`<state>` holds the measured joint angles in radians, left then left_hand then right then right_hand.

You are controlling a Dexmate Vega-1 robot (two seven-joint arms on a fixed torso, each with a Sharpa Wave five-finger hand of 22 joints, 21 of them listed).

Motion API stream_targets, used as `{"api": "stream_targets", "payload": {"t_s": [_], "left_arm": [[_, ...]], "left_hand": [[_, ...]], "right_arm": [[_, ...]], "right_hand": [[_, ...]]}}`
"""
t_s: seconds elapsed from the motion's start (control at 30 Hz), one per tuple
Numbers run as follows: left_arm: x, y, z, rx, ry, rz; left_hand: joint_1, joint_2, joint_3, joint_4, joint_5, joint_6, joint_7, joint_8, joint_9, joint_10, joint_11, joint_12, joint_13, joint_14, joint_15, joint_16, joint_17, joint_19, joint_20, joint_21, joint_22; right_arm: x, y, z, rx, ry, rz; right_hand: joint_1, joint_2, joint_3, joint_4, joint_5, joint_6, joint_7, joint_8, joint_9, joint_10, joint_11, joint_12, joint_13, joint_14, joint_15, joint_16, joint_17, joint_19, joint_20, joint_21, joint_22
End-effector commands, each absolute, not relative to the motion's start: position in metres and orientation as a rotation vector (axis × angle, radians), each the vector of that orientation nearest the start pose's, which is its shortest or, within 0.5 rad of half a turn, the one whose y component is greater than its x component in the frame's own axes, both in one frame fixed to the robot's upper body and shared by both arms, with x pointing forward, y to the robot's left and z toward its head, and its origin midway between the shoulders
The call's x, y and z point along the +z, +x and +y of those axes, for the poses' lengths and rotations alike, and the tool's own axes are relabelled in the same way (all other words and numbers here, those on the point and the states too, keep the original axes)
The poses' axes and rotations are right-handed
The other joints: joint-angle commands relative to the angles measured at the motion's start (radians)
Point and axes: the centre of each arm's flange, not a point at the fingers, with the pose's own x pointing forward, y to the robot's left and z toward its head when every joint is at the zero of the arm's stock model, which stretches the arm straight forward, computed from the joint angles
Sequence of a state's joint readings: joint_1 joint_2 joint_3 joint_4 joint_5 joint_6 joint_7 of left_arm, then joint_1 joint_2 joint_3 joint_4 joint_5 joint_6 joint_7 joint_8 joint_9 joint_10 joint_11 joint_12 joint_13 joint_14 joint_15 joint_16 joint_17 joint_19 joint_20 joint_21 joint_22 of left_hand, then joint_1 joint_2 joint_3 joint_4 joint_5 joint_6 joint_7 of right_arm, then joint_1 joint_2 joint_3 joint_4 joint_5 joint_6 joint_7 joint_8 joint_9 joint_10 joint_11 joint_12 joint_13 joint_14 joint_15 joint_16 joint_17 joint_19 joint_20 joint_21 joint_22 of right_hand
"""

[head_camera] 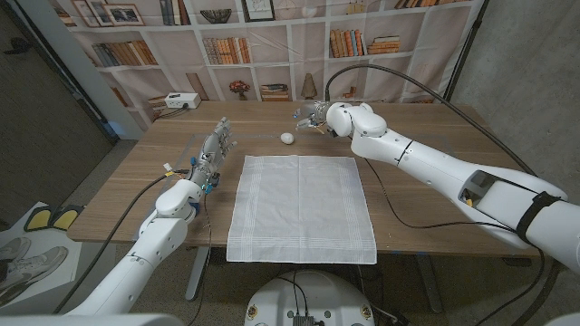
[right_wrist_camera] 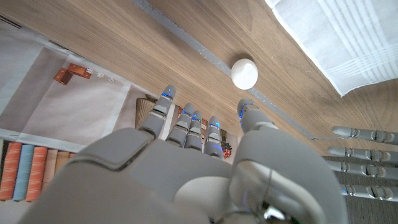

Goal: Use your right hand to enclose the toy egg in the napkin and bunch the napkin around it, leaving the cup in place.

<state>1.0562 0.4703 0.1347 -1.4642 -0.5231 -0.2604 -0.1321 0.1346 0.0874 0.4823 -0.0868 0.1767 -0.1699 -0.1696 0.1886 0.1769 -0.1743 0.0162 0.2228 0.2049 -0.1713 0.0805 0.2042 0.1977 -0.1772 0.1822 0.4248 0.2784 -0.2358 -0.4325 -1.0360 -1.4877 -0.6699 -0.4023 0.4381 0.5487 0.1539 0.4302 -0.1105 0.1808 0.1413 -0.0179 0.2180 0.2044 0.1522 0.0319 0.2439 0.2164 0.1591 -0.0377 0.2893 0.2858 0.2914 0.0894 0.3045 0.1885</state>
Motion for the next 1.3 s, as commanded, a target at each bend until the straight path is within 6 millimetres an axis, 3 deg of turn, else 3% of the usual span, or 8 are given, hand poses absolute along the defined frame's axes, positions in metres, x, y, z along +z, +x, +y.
{"api": "stream_targets", "payload": {"t_s": [0.03,0.23,0.6,0.87,1.07,1.3], "left_arm": [[-0.058,0.607,0.323,-0.196,-0.001,-0.608],[-0.058,0.608,0.323,-0.197,0.000,-0.605],[-0.059,0.612,0.323,-0.204,-0.001,-0.598],[-0.060,0.614,0.323,-0.205,-0.003,-0.593],[-0.059,0.616,0.323,-0.211,-0.003,-0.590],[-0.058,0.615,0.323,-0.211,-0.002,-0.587]], "left_hand": [[-0.007,0.007,0.005,0.001,0.003,-0.040,0.004,-0.002,0.001,-0.049,0.008,0.007,0.002,-0.021,0.009,0.003,0.002,-0.084,0.005,-0.003,0.003],[-0.007,0.007,0.005,0.002,0.003,-0.040,0.004,-0.002,0.001,-0.049,0.007,0.007,0.002,-0.020,0.010,0.003,0.002,-0.084,0.004,-0.003,0.001],[-0.008,0.007,0.005,0.002,0.003,-0.040,0.003,-0.002,0.001,-0.049,0.010,0.006,0.002,-0.020,0.011,0.002,0.003,-0.084,0.005,-0.003,-0.001],[-0.009,0.007,0.005,0.003,0.003,-0.040,0.004,-0.002,0.001,-0.049,0.009,0.006,0.002,-0.020,0.009,0.002,0.003,-0.084,0.004,-0.003,-0.002],[-0.010,0.006,0.005,0.003,0.003,-0.040,0.003,-0.002,0.001,-0.049,0.009,0.006,0.002,-0.020,0.009,0.002,0.003,-0.083,0.005,-0.003,-0.003],[-0.011,0.006,0.005,0.004,0.003,-0.040,0.004,-0.002,0.001,-0.050,0.009,0.006,0.003,-0.020,0.011,0.002,0.003,-0.082,0.005,-0.003,-0.004]], "right_arm": [[0.092,0.663,-0.031,0.267,-1.735,-0.388],[0.088,0.669,-0.025,0.274,-1.744,-0.391],[0.080,0.677,-0.015,0.270,-1.737,-0.441],[0.073,0.678,-0.008,0.189,-1.749,-0.533],[0.069,0.681,-0.001,0.213,-1.745,-0.539],[0.065,0.687,0.007,0.238,-1.759,-0.528]], "right_hand": [[0.007,0.007,0.006,0.003,-0.004,0.008,-0.006,0.000,0.002,-0.002,-0.006,0.001,0.005,0.010,-0.012,0.007,0.006,0.006,-0.007,0.008,0.002],[0.011,0.011,0.007,0.001,-0.003,0.011,-0.007,0.000,0.001,0.004,-0.004,0.003,0.005,0.015,-0.013,0.010,0.007,0.012,-0.008,0.009,0.002],[0.041,0.008,0.010,-0.021,-0.003,0.048,-0.010,0.008,-0.001,0.043,-0.010,0.016,0.003,0.050,-0.026,0.022,0.006,0.042,-0.012,0.019,0.002],[0.061,-0.064,-0.036,-0.048,0.009,0.134,-0.021,0.027,-0.004,0.134,-0.034,0.043,0.000,0.138,-0.046,0.048,-0.001,0.103,-0.014,0.038,0.002],[0.069,-0.070,-0.039,-0.052,0.013,0.139,-0.023,0.027,-0.005,0.137,-0.035,0.043,0.000,0.141,-0.050,0.048,-0.002,0.107,-0.017,0.039,0.002],[0.102,-0.068,-0.038,-0.059,0.025,0.106,-0.028,0.009,-0.006,0.130,-0.046,0.036,-0.001,0.146,-0.055,0.047,-0.003,0.111,-0.021,0.039,0.002]]}}
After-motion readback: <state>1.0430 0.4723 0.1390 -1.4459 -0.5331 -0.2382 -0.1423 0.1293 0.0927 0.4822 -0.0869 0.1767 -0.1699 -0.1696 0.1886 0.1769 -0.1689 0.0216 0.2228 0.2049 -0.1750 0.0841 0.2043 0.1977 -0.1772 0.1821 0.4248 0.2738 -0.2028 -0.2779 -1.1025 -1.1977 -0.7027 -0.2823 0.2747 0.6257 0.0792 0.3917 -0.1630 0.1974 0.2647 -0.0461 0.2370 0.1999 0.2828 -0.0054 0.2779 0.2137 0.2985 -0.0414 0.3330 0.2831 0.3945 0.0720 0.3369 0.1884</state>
